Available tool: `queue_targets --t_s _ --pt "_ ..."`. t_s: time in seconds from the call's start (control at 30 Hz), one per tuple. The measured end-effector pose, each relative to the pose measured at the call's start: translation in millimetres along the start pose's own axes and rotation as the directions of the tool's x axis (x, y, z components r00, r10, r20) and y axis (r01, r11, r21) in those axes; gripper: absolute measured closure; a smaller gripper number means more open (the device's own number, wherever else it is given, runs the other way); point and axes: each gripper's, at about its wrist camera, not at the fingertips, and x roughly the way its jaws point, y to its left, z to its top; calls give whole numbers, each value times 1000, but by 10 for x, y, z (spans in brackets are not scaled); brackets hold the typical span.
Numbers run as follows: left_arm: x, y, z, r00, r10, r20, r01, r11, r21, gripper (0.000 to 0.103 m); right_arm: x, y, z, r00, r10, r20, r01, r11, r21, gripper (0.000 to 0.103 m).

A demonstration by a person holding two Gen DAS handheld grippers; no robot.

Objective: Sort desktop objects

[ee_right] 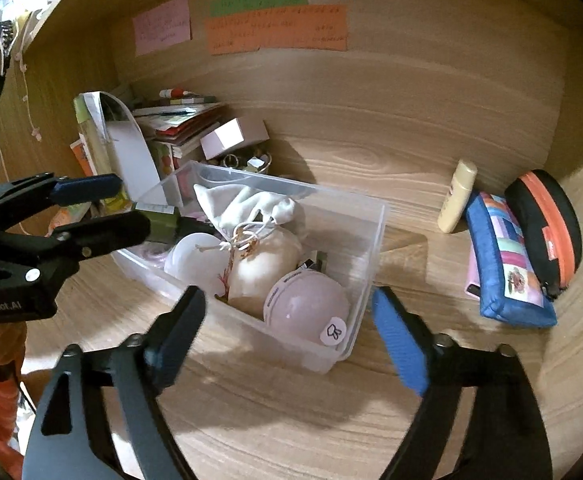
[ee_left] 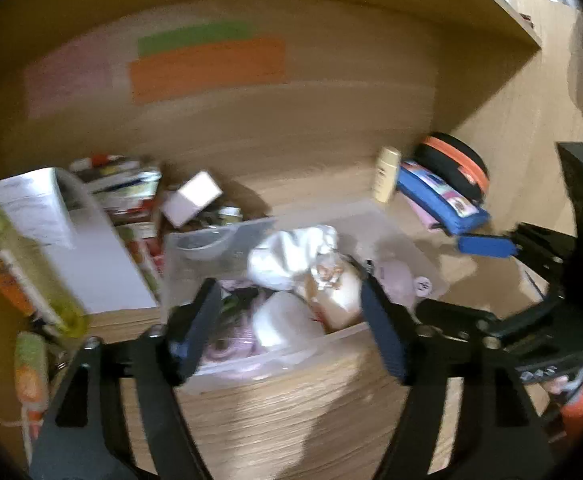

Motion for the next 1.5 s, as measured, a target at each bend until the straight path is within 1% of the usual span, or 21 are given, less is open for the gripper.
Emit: queue_targets --t_s 0.03,0.1,0.23,0.3,0.33,0.4,0.5,0.6,0.67,0.77,0.9,1.0,1.5 --pt "-43 4 -19 999 30 19 -29 999 -12 14 -21 11 -9 1000 1 4 -1 1000 0 14" --pt "-105 9 -49 997 63 47 -61 998 -29 7 -76 51 -32 1000 -3 15 3 1000 -5 14" --pt "-187 -10 -108 992 109 69 -106 994 -40 3 -165 101 -85 999 -9 38 9 1000 -3 11" --pt "-209 -4 -143 990 124 72 -121 991 -48 3 -211 125 -119 999 -18 50 18 1000 3 7" --pt "-221 -1 -163 989 126 74 -122 991 -53 3 -225 134 -128 998 -24 56 24 1000 2 4" --pt "-232 25 -207 991 112 67 -107 992 -74 3 -274 172 -164 996 -50 80 50 999 -5 1" --pt "-214 39 -255 993 105 52 -100 991 -88 3 -323 234 -201 992 -78 102 81 996 -25 1" --pt "-191 8 -313 988 149 45 -145 986 -77 3 -350 272 -225 991 -76 113 80 996 -28 1" --pt "-176 -19 -352 986 160 41 -157 985 -72 3 -359 280 -245 991 -72 115 75 997 -22 1" --pt "-139 -47 -400 989 143 27 -140 987 -72 3 -363 271 -278 991 -67 112 68 998 -10 1" --pt "-104 -103 -451 989 149 20 -148 987 -61 3 -350 259 -321 991 -87 102 87 996 -1 1" --pt "-84 -93 -472 991 136 13 -134 989 -67 3 -332 232 -336 992 -87 93 86 996 9 1" --pt "-55 -24 -471 992 127 1 -126 988 -90 3 -314 165 -327 994 -70 88 68 997 24 1"
